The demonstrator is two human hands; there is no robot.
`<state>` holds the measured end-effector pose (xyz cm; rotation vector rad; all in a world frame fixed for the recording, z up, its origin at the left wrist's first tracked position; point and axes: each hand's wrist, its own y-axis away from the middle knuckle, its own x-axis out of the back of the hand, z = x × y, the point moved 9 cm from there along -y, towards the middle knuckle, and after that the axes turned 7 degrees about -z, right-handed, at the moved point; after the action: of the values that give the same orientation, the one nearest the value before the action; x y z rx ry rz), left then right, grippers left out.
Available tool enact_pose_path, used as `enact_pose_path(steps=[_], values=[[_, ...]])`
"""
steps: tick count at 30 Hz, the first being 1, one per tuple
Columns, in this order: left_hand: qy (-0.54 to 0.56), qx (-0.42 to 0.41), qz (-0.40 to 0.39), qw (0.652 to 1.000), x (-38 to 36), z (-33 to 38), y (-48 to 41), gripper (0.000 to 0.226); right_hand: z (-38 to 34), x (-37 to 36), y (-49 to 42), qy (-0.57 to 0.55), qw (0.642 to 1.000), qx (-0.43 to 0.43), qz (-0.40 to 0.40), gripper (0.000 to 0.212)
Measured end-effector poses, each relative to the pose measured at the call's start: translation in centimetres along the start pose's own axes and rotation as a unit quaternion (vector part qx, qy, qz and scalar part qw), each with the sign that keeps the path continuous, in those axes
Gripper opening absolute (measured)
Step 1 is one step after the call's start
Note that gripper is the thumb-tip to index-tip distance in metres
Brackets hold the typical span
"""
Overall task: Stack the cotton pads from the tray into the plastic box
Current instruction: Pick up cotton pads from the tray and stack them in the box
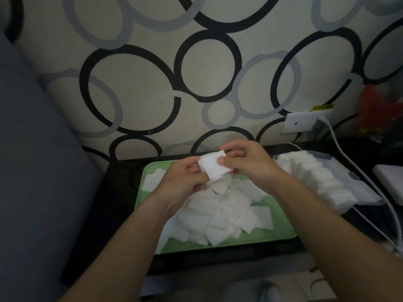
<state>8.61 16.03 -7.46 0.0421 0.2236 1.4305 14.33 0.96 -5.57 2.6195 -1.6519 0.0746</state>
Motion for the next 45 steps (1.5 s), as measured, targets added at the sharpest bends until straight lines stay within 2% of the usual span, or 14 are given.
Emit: enact_pose_path(steps=[5, 10, 15, 18, 20, 22, 24, 26, 29, 33, 36, 39, 43, 45], values=[[0.003, 0.001, -0.016, 1.000, -0.3, 0.0, 0.0, 0.039, -0.1, -0.1, 0.0, 0.026, 1.000, 0.007, 0.015, 0.019], [-0.011, -0.009, -0.025, 1.000, -0.4, 0.4, 0.3, 0.039, 1.2, -0.3, -0.1, 0.007, 0.999, -0.045, -0.003, 0.021], [-0.017, 0.021, -0.058, 0.998, -0.3, 0.3, 0.6, 0.043, -0.3, -0.3, 0.0, 0.060, 0.998, 0.005, -0.009, 0.031], [-0.048, 0.016, -0.029, 0.998, 0.4, 0.5, 0.8, 0.023, -1.4, -1.4, 0.2, 0.100, 0.994, 0.023, -0.032, 0.039], [-0.100, 0.008, -0.003, 0.995, 0.9, 0.5, 0.8, 0.021, -2.1, -2.2, 0.2, 0.110, 0.993, 0.040, -0.034, 0.034], [-0.108, -0.004, 0.053, 0.993, 2.1, 0.5, 0.8, 0.020, -2.2, -2.0, 0.1, 0.109, 0.993, 0.048, 0.003, 0.017], [-0.092, -0.017, 0.117, 0.989, 3.6, 0.8, 1.0, 0.015, -1.5, -1.1, 0.0, 0.128, 0.990, 0.032, 0.052, 0.013], [-0.059, -0.024, 0.159, 0.985, 4.8, 0.8, 1.2, 0.018, -0.5, -0.5, -0.1, 0.228, 0.971, 0.020, 0.070, 0.012], [-0.033, -0.025, 0.190, 0.981, 5.8, 0.7, 1.4, 0.017, 1.9, -1.4, -0.8, 0.361, 0.933, -0.003, 0.019, 0.003], [-0.043, -0.021, 0.186, 0.981, 5.7, 0.5, 1.1, 0.012, 4.3, -1.9, -1.4, 0.472, 0.878, -0.068, -0.029, 0.032], [-0.051, -0.023, 0.173, 0.983, 5.5, 0.4, 1.0, 0.008, 4.5, -2.0, -1.6, 0.502, 0.862, -0.069, -0.036, 0.040], [-0.060, -0.022, 0.164, 0.984, 5.4, 0.4, 0.9, 0.009, 4.6, -1.9, -1.6, 0.493, 0.866, -0.071, -0.039, 0.035], [-0.063, -0.022, 0.160, 0.985, 5.5, 0.3, 0.9, 0.022, 4.3, -1.6, -1.5, 0.446, 0.892, -0.052, -0.049, 0.009], [-0.065, -0.023, 0.157, 0.985, 5.4, 0.3, 0.9, 0.020, 4.0, -1.3, -1.2, 0.429, 0.902, -0.042, -0.042, 0.009]])
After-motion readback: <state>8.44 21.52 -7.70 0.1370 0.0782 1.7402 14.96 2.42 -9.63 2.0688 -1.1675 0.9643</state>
